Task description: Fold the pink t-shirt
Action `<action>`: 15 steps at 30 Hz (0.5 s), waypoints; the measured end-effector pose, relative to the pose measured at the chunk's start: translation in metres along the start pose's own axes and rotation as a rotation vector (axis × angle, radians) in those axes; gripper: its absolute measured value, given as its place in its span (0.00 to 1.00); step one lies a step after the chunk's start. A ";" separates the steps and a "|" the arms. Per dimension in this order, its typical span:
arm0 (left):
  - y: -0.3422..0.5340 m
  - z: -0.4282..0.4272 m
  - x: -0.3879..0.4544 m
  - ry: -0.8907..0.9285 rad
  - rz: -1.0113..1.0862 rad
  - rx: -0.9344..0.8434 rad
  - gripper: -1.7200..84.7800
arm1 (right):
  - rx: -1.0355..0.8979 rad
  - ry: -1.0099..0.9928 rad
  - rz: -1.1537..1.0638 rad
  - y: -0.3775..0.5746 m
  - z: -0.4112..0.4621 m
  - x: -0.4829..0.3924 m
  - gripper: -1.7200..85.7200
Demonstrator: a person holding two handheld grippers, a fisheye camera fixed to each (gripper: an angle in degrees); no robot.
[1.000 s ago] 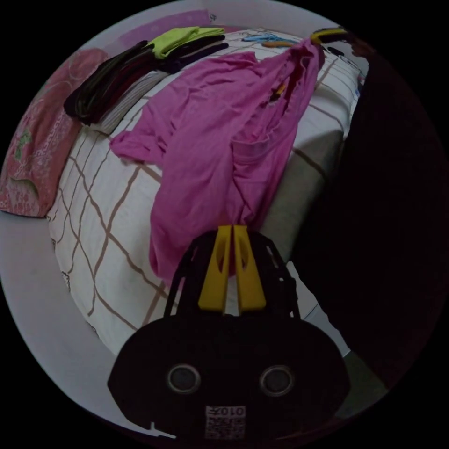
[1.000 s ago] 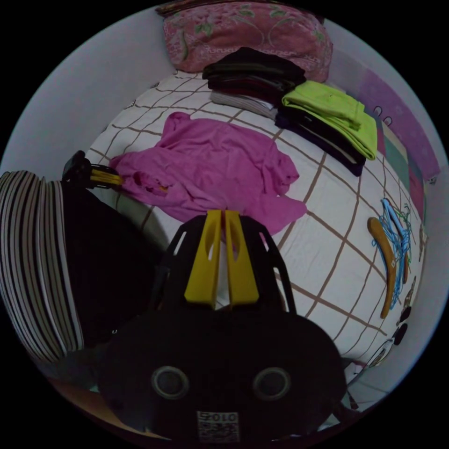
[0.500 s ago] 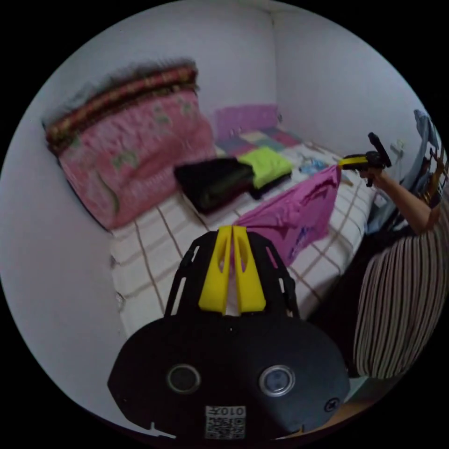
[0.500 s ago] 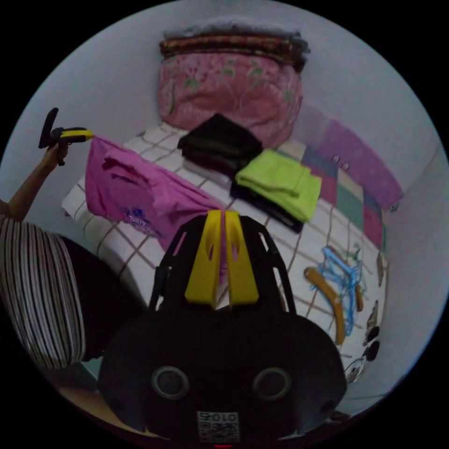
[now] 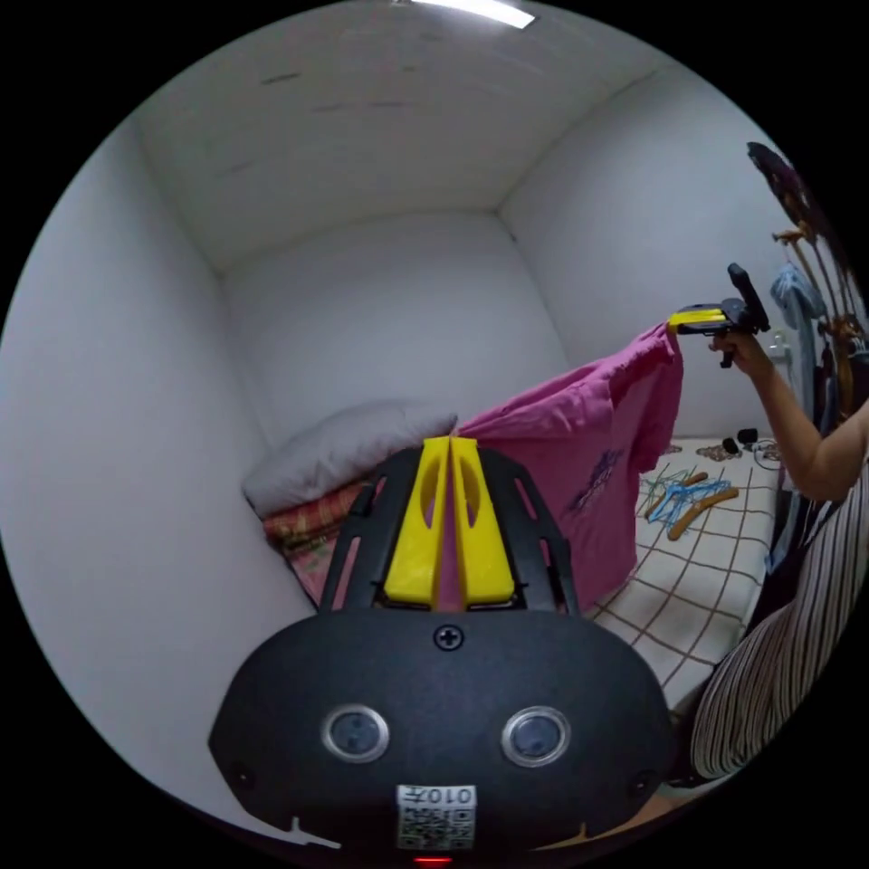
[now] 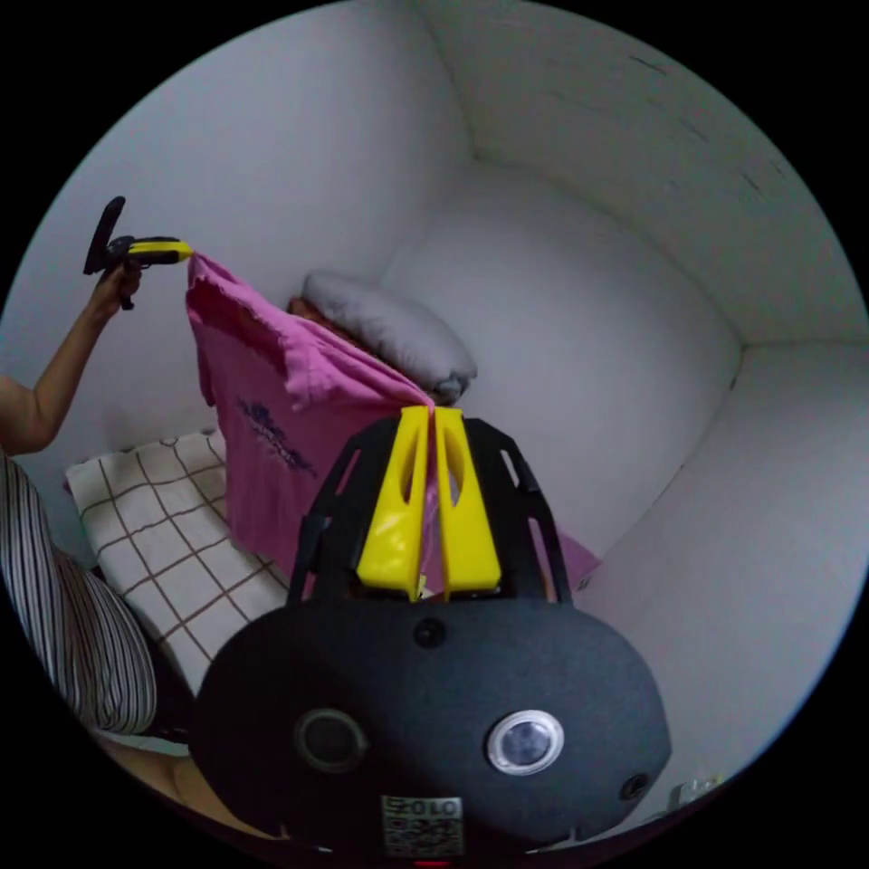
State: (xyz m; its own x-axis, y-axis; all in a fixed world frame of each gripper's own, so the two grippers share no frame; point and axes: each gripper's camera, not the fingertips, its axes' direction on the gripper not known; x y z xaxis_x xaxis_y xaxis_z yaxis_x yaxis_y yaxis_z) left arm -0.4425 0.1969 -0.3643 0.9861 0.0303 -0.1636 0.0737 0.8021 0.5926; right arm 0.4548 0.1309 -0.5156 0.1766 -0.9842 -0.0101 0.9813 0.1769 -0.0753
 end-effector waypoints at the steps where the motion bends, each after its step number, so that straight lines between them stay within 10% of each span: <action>1: -0.007 -0.020 0.001 0.009 0.004 0.022 0.02 | 0.031 -0.011 0.007 0.004 -0.027 0.005 0.06; 15: -0.041 -0.149 0.008 0.069 0.074 0.096 0.02 | 0.152 -0.009 -0.070 0.037 -0.216 0.024 0.06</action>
State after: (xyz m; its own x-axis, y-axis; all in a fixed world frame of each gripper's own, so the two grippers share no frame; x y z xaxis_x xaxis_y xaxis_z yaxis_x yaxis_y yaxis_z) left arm -0.4596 0.2533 -0.5077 0.9770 0.1311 -0.1683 0.0180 0.7353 0.6775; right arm 0.4791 0.1134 -0.7337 0.1069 -0.9943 -0.0011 0.9914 0.1065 0.0763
